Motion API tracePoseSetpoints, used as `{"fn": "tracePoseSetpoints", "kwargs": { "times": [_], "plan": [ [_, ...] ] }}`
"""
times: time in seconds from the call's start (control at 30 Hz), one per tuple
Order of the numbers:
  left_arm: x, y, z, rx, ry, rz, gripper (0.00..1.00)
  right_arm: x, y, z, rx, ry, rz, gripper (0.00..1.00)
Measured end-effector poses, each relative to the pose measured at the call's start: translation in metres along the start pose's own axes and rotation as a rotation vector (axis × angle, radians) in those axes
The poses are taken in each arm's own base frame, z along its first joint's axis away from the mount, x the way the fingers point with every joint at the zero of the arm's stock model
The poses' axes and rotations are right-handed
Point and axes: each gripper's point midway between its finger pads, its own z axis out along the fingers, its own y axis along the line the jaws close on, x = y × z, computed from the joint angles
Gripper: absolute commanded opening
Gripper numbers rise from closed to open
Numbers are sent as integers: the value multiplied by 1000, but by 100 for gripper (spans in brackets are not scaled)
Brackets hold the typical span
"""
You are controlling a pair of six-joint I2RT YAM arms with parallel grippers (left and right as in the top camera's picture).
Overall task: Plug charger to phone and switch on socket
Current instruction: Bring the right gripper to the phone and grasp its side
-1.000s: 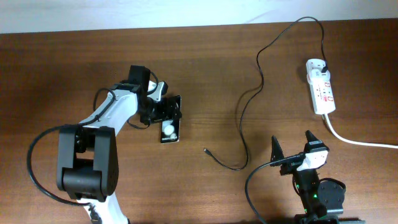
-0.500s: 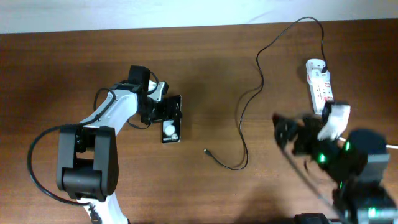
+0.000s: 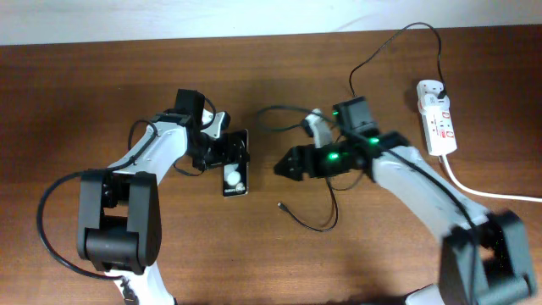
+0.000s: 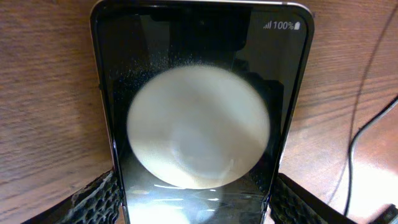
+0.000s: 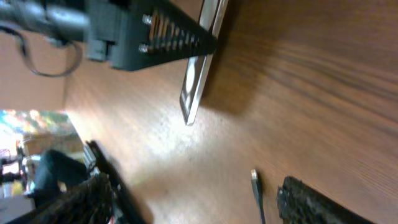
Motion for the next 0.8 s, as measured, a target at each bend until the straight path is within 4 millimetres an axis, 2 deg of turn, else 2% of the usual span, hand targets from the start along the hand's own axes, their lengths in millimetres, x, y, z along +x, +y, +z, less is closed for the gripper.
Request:
{"fn": "tracePoseSetpoints", "kwargs": {
  "times": [0.03,0.13,0.2,0.23,0.33,0.43,0.57,0.63,0.67,0.73,0.8],
  "plan": [
    [0,-2,0,10,0,1,70,1,0,25,-17,23,-29,81],
    [4,-10,0,56,17,-5,71,1,6,63,-51,36,-68,80],
    [6,-15,-1,89,27,-8,72,4,4,78,-24,40,-62,79],
    [7,-20,-1,116,34,-10,72,5,2,87,-4,37,-56,75],
    [11,-33,-4,197,55,-3,73,-3,4,93,30,-7,-65,58],
    [13,-41,-6,248,63,5,72,-11,2,94,50,-43,-41,49],
    [13,-43,-7,264,62,14,73,-8,5,97,54,-39,-31,36],
    [13,-44,-7,271,62,18,72,-8,6,98,53,-40,-8,34],
    [13,-44,-7,271,61,18,72,-8,6,98,52,-39,-1,28],
    [13,-44,-7,270,62,18,72,-7,6,98,54,-38,18,25],
    [13,-44,-7,270,62,18,73,-7,6,98,54,-38,23,15]
  ]
}}
